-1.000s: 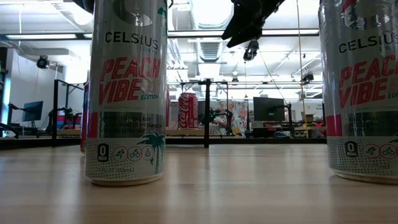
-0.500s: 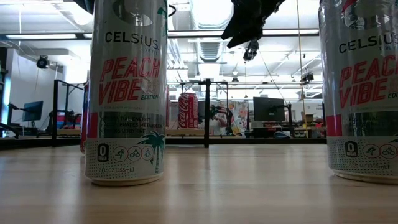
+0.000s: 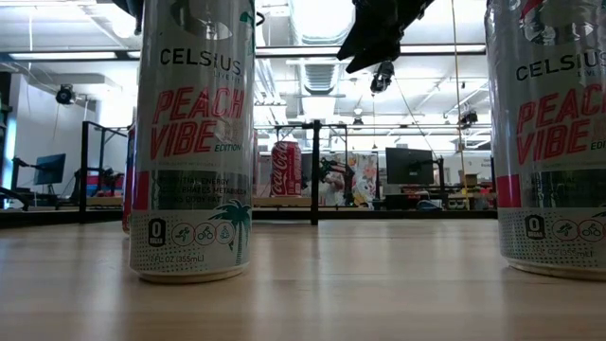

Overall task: Place canned beverage on shelf
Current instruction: Put the red black soda can on the shelf aligned with the other red black soda can

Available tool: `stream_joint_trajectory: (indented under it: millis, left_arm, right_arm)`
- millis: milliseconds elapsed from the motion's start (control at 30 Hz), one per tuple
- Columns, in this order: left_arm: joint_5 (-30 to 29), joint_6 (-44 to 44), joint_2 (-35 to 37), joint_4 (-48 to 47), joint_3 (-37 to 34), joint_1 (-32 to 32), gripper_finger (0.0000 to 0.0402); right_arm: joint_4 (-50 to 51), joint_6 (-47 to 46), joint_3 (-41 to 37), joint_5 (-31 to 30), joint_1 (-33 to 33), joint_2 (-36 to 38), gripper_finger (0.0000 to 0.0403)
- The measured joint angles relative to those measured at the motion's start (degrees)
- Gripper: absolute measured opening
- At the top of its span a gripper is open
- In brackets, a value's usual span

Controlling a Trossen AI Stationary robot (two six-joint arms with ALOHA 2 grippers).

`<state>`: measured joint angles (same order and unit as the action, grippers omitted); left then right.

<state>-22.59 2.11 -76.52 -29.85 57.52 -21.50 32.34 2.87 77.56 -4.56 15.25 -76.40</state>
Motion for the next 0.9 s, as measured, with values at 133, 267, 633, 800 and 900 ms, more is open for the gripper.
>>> stream_joint_trajectory:
  millis: [133, 267, 633, 800, 900]
  left_arm:
    - [-0.56, 0.45, 0.99, -1.48, -0.04, 0.01, 0.0]
    - [-1.54, 1.03, 2.17, -3.8, -0.13, 0.0, 0.0]
    - [-4.55, 3.44, 3.59, -10.16, -0.07, 0.0, 0.0]
    - [-5.27, 3.6, 4.63, -12.79, -0.07, 0.0, 0.0]
    - [-5.4, 3.99, 5.9, -15.03, -0.11, -0.02, 0.0]
  right_arm:
    - [0.01, -0.28, 0.0, 0.01, 0.0, 0.0, 0.0329]
    - [0.02, -0.29, 0.0, 0.0, 0.0, 0.0, 0.0329]
    - [0.02, -0.35, -0.02, 0.0, 0.0, 0.0, 0.0329]
    - [0.32, -0.87, -0.01, 0.0, 0.0, 0.0, 0.0329]
    - [0.39, -0.94, -0.02, 0.0, 0.0, 0.0, 0.0329]
